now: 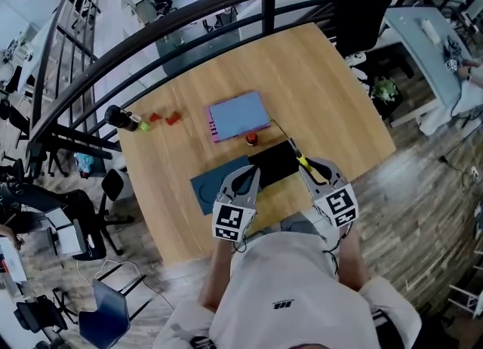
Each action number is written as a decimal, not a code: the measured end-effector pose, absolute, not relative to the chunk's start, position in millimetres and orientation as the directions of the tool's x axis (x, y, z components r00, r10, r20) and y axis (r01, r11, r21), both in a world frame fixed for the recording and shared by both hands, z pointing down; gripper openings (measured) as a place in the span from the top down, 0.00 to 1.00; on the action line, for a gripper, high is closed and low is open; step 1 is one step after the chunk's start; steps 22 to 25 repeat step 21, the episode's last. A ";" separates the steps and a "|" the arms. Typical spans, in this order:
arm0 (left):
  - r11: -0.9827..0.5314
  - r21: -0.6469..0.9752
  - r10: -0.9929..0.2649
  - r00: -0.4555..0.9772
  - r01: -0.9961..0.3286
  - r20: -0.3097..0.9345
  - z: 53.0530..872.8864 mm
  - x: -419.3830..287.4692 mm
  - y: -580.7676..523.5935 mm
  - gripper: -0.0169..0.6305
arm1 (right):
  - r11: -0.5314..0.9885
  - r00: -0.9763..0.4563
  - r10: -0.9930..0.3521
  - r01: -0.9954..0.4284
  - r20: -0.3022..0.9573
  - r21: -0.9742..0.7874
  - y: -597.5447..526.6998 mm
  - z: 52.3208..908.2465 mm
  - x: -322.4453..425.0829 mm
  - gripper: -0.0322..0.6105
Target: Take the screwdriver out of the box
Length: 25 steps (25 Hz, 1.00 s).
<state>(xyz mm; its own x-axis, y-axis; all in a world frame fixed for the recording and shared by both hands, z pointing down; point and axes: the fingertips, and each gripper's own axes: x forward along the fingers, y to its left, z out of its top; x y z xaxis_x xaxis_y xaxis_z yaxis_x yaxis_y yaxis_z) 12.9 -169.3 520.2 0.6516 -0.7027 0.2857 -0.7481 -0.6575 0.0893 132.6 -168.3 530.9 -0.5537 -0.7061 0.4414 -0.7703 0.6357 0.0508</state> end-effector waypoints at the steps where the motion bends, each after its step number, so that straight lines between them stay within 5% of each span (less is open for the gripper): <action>1: -0.658 0.089 -0.703 0.652 -0.748 0.283 519.4 13.1 -169.4 0.95 | 0.634 -0.553 -0.708 -0.772 0.438 0.050 -167.1 529.9 133.7 0.85; 25: -0.665 0.106 -0.698 0.665 -0.740 0.264 520.0 24.1 -177.2 0.95 | 0.631 -0.560 -0.713 -0.775 0.422 0.036 -165.2 523.1 137.6 0.85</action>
